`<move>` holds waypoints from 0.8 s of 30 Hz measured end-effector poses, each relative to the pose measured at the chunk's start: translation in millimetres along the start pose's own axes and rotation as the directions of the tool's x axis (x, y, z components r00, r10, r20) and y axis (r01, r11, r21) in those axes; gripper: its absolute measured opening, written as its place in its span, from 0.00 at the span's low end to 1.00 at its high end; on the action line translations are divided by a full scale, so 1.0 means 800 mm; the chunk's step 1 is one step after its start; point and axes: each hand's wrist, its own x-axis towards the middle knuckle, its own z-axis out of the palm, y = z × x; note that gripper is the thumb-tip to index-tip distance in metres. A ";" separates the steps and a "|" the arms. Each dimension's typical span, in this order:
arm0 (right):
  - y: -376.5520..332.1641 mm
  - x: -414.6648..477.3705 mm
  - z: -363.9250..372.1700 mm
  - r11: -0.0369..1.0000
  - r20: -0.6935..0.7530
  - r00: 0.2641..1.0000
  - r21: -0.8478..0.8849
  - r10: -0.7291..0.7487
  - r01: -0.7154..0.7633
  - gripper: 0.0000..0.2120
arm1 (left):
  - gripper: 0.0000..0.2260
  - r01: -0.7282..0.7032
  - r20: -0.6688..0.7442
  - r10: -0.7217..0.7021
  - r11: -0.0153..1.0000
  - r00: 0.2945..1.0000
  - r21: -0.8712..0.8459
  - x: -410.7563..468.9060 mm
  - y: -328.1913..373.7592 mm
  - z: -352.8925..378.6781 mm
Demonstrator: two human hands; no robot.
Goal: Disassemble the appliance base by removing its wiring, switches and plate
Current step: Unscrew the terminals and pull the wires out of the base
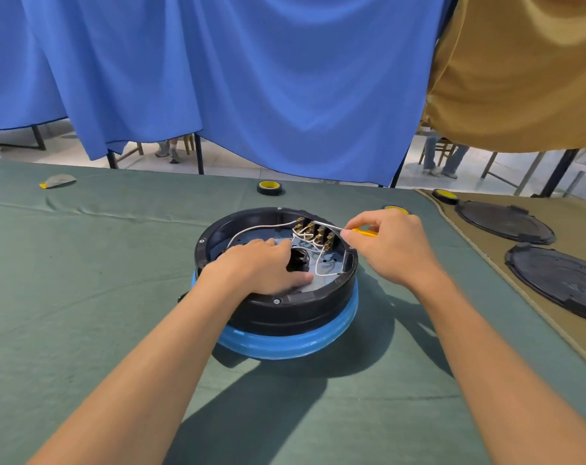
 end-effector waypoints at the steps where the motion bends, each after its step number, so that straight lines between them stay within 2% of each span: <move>1: 0.000 0.001 0.000 1.000 -0.014 1.000 -0.016 0.004 -0.005 0.05 | 0.39 -0.004 0.009 0.004 1.000 1.000 0.007 0.001 0.000 -0.001; 5: 0.001 0.004 0.002 1.000 -0.027 0.999 -0.019 0.023 -0.023 0.07 | 0.39 -0.002 0.028 0.000 0.998 1.000 0.055 0.000 0.003 -0.001; 13: -0.005 0.012 0.006 0.987 -0.027 0.999 -0.162 -0.023 0.018 0.09 | 0.39 -0.003 0.027 0.001 0.997 1.000 0.074 -0.001 0.004 -0.002; 24: -0.024 0.035 -0.014 0.931 0.096 0.992 -0.347 -0.081 0.110 0.07 | 0.39 -0.010 0.017 0.009 0.997 1.000 0.076 -0.001 0.002 0.000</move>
